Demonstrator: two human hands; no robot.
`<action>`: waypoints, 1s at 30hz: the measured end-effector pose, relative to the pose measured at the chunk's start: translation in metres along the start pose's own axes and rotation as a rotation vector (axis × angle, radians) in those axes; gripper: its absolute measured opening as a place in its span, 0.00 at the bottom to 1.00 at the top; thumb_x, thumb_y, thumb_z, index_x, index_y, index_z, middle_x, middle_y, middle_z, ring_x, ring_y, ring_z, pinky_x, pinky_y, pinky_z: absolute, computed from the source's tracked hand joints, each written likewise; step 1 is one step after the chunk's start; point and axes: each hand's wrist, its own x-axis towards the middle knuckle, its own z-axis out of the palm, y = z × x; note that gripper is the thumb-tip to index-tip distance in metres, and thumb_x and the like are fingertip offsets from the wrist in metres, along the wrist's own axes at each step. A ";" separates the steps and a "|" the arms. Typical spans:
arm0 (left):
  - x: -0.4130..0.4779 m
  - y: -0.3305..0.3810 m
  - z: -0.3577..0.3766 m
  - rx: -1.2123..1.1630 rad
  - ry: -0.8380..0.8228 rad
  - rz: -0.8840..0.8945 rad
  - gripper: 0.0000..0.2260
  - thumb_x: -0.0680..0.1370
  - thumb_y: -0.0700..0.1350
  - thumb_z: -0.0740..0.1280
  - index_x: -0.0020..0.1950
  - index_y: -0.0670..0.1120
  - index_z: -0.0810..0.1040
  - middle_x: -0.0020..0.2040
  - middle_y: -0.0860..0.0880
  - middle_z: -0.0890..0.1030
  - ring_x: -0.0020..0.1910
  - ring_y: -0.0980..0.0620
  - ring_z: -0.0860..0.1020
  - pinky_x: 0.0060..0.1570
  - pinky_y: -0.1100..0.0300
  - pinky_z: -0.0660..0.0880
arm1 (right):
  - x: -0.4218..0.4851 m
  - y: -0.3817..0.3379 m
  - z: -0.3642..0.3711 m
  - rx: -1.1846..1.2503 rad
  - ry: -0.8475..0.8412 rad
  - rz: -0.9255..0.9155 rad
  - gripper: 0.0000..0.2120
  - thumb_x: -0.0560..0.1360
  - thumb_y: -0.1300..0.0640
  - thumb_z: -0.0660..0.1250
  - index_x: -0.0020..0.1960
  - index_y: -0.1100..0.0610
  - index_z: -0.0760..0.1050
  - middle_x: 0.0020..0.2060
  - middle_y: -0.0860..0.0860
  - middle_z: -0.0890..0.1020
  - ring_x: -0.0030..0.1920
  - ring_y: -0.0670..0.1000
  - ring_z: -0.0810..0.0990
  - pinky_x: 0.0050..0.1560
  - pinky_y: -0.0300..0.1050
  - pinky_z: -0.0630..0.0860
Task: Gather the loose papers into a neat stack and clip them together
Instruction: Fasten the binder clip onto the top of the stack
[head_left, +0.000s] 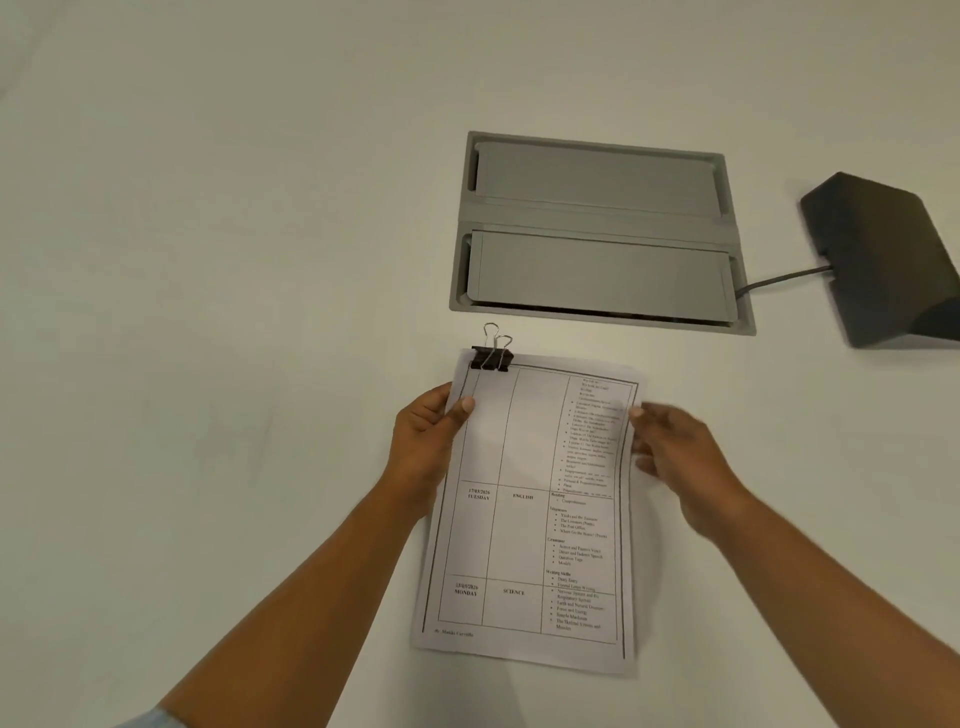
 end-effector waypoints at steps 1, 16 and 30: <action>0.000 0.002 -0.001 -0.004 0.004 -0.013 0.10 0.79 0.41 0.67 0.59 0.48 0.82 0.54 0.52 0.86 0.55 0.58 0.83 0.54 0.66 0.78 | -0.004 0.005 0.000 0.007 -0.020 0.007 0.10 0.79 0.52 0.65 0.55 0.57 0.79 0.41 0.48 0.82 0.38 0.45 0.80 0.41 0.40 0.75; -0.029 0.006 -0.008 0.307 0.111 0.034 0.26 0.78 0.39 0.69 0.74 0.47 0.67 0.70 0.50 0.74 0.67 0.52 0.73 0.66 0.56 0.71 | -0.017 0.020 0.020 0.061 0.187 -0.077 0.07 0.79 0.59 0.66 0.47 0.54 0.82 0.41 0.48 0.84 0.39 0.45 0.80 0.35 0.37 0.74; -0.081 -0.064 -0.023 1.410 -0.150 0.322 0.29 0.82 0.59 0.42 0.79 0.50 0.35 0.80 0.54 0.34 0.78 0.54 0.33 0.77 0.56 0.33 | -0.041 0.095 0.035 -1.009 0.079 -0.529 0.41 0.75 0.31 0.44 0.80 0.54 0.43 0.79 0.48 0.44 0.79 0.50 0.42 0.78 0.49 0.46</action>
